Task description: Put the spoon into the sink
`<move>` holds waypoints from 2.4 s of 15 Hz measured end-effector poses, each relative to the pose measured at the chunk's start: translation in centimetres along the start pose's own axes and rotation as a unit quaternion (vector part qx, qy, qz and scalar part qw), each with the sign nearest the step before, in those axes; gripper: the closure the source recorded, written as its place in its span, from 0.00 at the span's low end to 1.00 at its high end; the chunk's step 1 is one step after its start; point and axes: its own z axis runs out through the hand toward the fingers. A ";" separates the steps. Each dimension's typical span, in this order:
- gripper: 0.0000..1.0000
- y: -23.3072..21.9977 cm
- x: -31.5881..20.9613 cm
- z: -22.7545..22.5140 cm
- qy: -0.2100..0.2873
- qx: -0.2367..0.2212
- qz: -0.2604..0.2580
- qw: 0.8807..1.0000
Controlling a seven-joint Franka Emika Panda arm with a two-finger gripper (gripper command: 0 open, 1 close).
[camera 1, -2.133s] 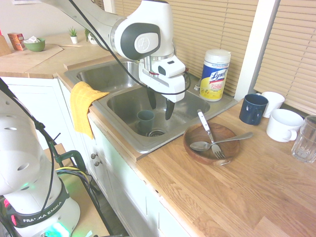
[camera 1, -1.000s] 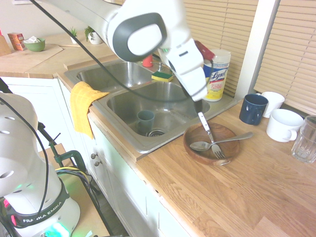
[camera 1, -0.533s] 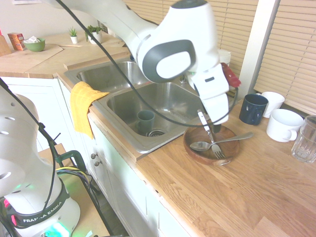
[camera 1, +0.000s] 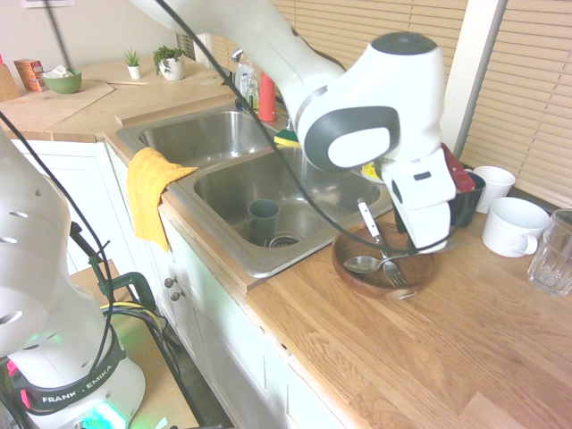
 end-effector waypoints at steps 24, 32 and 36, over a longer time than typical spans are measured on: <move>1.00 -1.7 2.1 0.1 0.004 0.011 -0.012 1.000; 1.00 0.5 -2.8 -10.0 0.052 0.085 -0.033 0.995; 1.00 -0.7 -8.1 -15.0 0.077 0.102 -0.057 0.990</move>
